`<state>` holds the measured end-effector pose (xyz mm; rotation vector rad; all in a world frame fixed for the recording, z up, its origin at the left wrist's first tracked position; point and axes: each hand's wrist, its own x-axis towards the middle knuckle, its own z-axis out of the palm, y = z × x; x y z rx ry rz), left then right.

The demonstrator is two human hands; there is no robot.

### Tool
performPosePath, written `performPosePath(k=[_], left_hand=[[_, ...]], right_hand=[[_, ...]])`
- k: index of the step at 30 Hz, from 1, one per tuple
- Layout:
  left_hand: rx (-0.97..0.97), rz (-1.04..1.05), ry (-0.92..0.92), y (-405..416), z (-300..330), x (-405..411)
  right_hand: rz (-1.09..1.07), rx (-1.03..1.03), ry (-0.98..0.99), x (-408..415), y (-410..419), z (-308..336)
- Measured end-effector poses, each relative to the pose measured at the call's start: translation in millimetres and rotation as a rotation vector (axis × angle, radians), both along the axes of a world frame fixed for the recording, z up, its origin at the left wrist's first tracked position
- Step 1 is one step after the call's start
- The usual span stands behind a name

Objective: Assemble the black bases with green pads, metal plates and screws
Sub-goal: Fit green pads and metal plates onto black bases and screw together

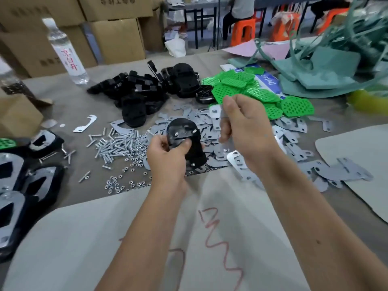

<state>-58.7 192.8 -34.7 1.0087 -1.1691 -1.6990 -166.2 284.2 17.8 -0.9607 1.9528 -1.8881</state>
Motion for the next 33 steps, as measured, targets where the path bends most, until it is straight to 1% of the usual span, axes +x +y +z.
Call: performPosePath(k=[3,4,6,9,12,14,16,19,21,25,28,30,33], left_hand=[[-0.129,0.118,-0.043,-19,-4,24],[-0.162,0.138,-0.046,-24,-6,30],[-0.206,0.159,-0.031,-33,-9,41],[-0.212,0.175,0.019,-39,-14,45],[-0.216,0.189,0.029,-41,-16,42],[-0.215,0.196,0.012,-42,-16,42],[-0.215,0.192,0.008,-43,-16,42],[-0.253,0.176,-0.039,-42,-16,41],[-0.235,0.184,-0.019,-41,-16,42],[-0.236,0.178,-0.027,-41,-12,43],[-0.198,0.190,0.006,-40,-11,44],[-0.183,0.201,0.013,-40,-11,45],[-0.167,0.191,0.008,-39,-11,46]], right_hand=[[0.278,0.070,-0.105,39,-37,-9],[0.330,0.080,-0.111,47,-45,-14],[0.366,0.084,-0.079,60,-57,-22],[0.312,0.057,-0.046,68,-65,-34],[0.157,0.066,0.004,70,-68,-43],[0.089,0.105,0.077,70,-70,-45],[0.063,0.117,0.127,72,-73,-46],[0.033,0.090,0.131,72,-76,-48],[0.015,0.093,0.137,71,-76,-50],[0.034,0.095,0.091,67,-73,-53],[0.050,0.091,0.070,68,-73,-55],[0.006,0.107,0.014,67,-72,-58],[-0.010,0.138,-0.141,63,-71,-62]])
